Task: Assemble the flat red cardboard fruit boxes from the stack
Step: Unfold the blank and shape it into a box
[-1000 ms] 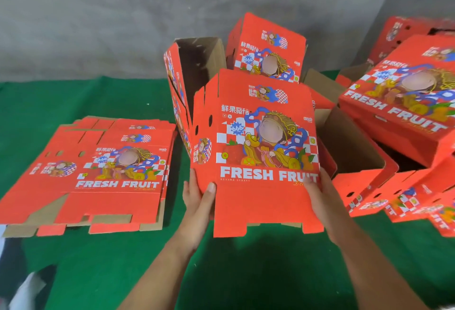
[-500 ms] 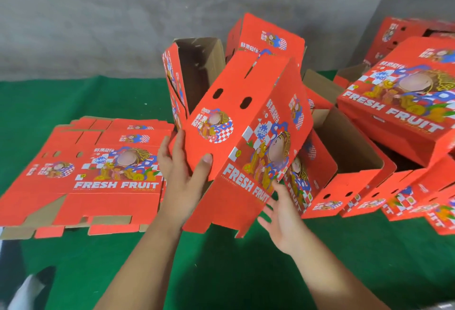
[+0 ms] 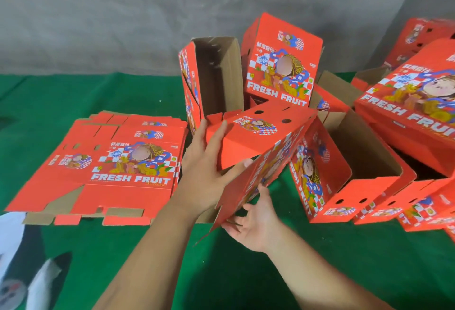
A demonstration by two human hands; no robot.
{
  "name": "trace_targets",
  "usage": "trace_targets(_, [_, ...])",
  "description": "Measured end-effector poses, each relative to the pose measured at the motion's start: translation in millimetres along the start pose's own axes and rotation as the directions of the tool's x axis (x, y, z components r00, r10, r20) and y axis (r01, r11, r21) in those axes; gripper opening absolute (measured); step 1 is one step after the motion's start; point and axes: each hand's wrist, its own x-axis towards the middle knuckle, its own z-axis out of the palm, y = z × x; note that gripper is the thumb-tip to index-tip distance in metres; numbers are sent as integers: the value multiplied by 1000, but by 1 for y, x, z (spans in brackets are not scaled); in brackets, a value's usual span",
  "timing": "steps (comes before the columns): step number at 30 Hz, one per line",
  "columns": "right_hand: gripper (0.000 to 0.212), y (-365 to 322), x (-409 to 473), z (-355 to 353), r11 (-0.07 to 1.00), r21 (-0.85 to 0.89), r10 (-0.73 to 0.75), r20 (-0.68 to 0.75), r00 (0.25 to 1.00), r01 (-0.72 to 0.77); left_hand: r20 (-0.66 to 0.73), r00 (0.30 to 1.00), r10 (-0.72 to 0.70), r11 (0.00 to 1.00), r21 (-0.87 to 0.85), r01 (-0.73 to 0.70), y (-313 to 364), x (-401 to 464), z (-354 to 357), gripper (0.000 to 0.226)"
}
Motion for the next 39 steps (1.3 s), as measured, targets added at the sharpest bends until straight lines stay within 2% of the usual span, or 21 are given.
trace_targets(2, [70, 6, -3, 1, 1000, 15, 7, 18, 1000, -7, 39, 999, 34, 998, 58, -36, 7, 4, -10, 102])
trace_targets(5, [84, 16, -11, 7, 994, 42, 93, 127, 987, -99, 147, 977, 156, 934, 300, -195, 17, 14, -18, 92])
trace_targets(8, [92, 32, -16, 13, 977, 33, 198, 220, 955, -210, 185, 970, 157, 844, 485, -229, 31, 31, -14, 79])
trace_targets(11, [73, 28, -23, 6, 978, 2, 203, 245, 948, -210, 278, 933, 229, 714, 603, -355, 40, 52, -5, 66])
trace_targets(13, [44, 11, -27, -2, 996, -9, 92, 120, 988, -92, 337, 901, 272, 677, 599, -428, 45, 64, -2, 61])
trace_targets(14, [32, 0, -25, -7, 999, -31, -31, -6, 1000, 30, 343, 894, 287, 673, 592, -443, 48, 69, 1, 58])
trace_targets(15, [33, -12, -22, -15, 978, -90, -199, -145, 969, 188, 336, 891, 305, 664, 596, -452, 50, 72, 5, 56])
trace_targets(16, [47, -24, -21, -21, 913, -204, -400, -267, 877, 354, 321, 888, 329, 648, 607, -460, 53, 74, 10, 55])
trace_targets(17, [66, -37, -23, -26, 791, -361, -603, -324, 729, 494, 310, 883, 353, 635, 614, -470, 55, 77, 15, 54])
trace_targets(18, [82, -48, -25, -31, 608, -533, -784, -288, 550, 588, 308, 879, 364, 633, 610, -476, 57, 79, 20, 52])
trace_targets(19, [92, -58, -25, -36, 384, -681, -914, -186, 360, 624, 315, 877, 363, 637, 603, -480, 58, 81, 25, 51])
trace_targets(20, [97, -66, -25, -42, 161, -775, -979, -46, 199, 611, 328, 873, 362, 637, 597, -488, 59, 84, 29, 50])
trace_targets(21, [98, -74, -26, -46, -27, -816, -990, 102, 99, 578, 346, 864, 367, 632, 589, -504, 60, 87, 33, 49])
trace_targets(23, [90, -84, -31, -53, -262, -792, -943, 332, 28, 552, 391, 827, 405, 615, 553, -563, 63, 90, 42, 48])
trace_targets(25, [72, -89, -36, -60, -350, -717, -894, 448, 15, 603, 435, 778, 454, 605, 491, -627, 63, 92, 48, 47])
trace_targets(27, [57, -95, -44, -66, -361, -687, -870, 492, 39, 630, 430, 755, 495, 634, 416, -652, 61, 93, 47, 49])
trace_targets(29, [53, -103, -56, -69, -355, -677, -842, 531, 95, 645, 366, 765, 530, 661, 386, -643, 58, 94, 42, 57])
trace_targets(31, [46, -108, -66, -69, -398, -658, -794, 596, 119, 639, 277, 795, 540, 681, 411, -606, 57, 92, 39, 58])
trace_targets(34, [50, -106, -74, -64, -370, -626, -748, 639, 180, 686, 99, 866, 491, 742, 472, -475, 57, 86, 36, 44])
trace_targets(36, [52, -106, -75, -58, -360, -621, -708, 668, 230, 696, -47, 915, 401, 769, 559, -309, 58, 85, 33, 48])
trace_targets(39, [52, -121, -72, -54, -388, -670, -724, 647, 241, 633, -270, 919, 288, 810, 581, -83, 49, 84, 12, 52])
